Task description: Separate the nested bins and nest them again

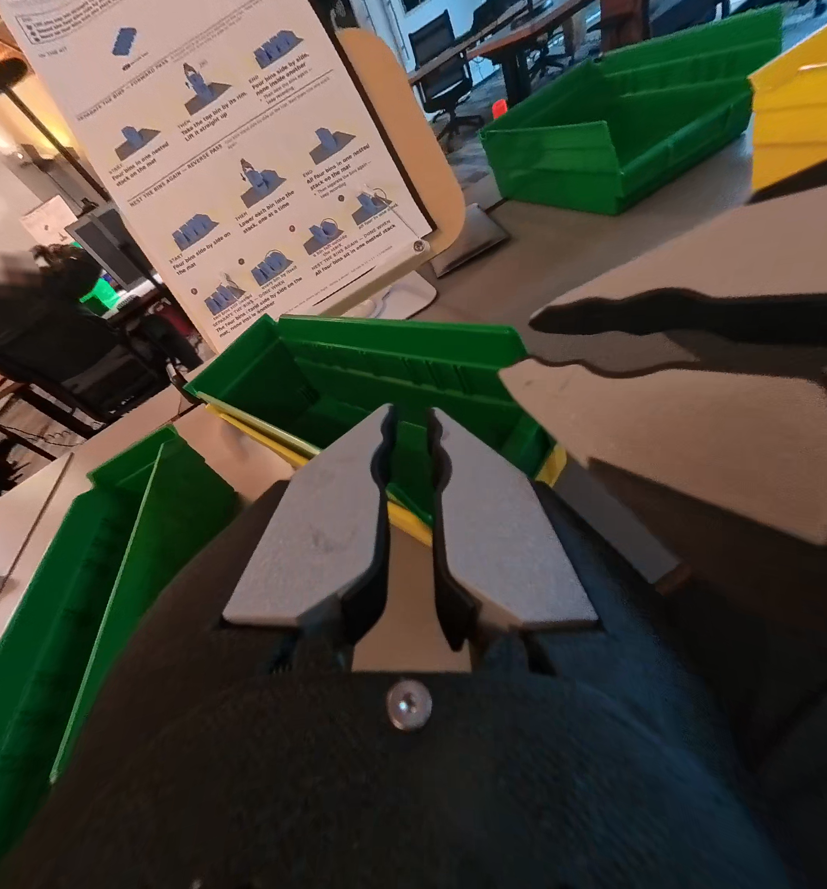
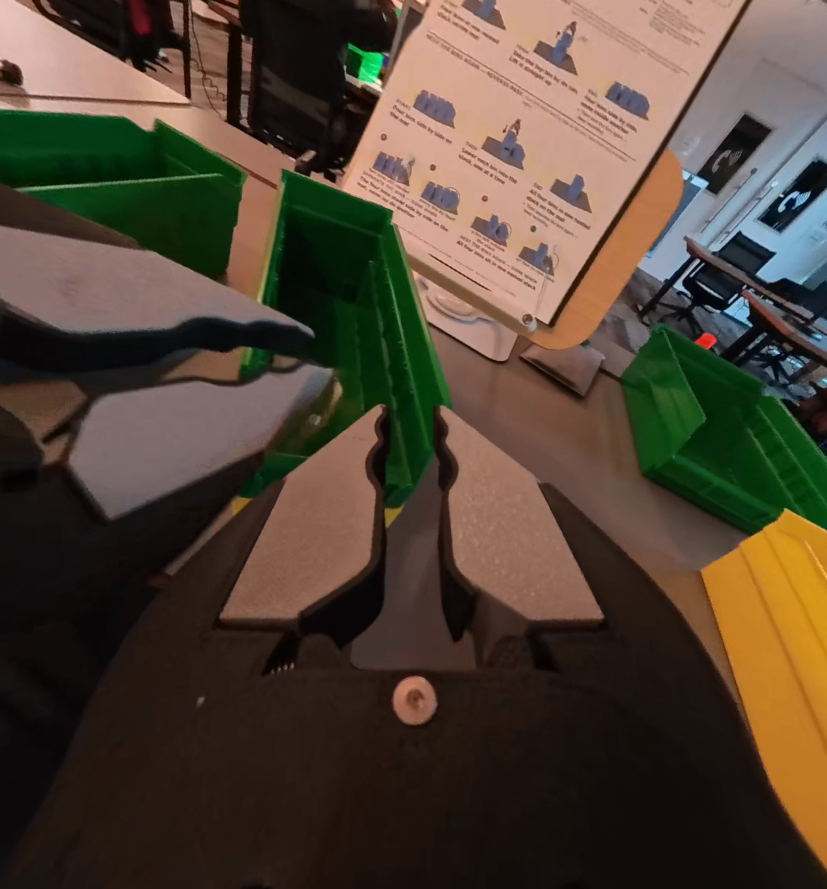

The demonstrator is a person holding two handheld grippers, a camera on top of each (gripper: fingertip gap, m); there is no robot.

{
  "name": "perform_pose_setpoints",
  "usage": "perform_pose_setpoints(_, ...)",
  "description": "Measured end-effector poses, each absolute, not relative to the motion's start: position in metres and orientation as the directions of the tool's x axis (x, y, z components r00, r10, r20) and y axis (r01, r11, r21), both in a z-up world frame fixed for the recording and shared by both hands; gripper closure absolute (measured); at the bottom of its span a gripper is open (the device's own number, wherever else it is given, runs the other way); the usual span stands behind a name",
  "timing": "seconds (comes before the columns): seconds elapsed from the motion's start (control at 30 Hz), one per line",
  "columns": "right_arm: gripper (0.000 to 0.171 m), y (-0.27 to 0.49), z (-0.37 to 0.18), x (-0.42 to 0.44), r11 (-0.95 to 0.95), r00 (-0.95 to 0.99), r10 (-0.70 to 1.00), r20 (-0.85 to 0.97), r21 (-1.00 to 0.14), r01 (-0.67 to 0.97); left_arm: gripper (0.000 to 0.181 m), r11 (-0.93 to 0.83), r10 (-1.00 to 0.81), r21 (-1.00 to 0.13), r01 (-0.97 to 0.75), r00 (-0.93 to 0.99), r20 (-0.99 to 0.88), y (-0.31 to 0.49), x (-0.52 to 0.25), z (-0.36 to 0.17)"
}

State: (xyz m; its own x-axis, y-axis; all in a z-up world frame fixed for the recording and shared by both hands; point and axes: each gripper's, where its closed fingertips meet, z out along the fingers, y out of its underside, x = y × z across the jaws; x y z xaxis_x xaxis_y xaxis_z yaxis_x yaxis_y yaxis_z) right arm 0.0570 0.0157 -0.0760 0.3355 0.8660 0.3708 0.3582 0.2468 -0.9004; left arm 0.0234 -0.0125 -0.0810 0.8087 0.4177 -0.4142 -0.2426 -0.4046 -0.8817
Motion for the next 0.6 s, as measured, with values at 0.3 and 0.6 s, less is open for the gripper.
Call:
perform_pose_setpoints(0.3, 0.158, -0.040, -0.069, 0.023, 0.253, 0.195, 0.930, 0.310, -0.929, 0.269, 0.163, -0.432, 0.470, -0.880, -0.197, 0.783, -0.406, -0.050, 0.011, -0.089)
perform_pose_setpoints(0.6, 0.156, -0.046, -0.070, 0.020, 0.276, 0.173, 0.929, 0.327, -0.925, 0.261, 0.166, -0.441, 0.492, -0.882, -0.165, 0.778, -0.392, -0.058, 0.010, -0.091)
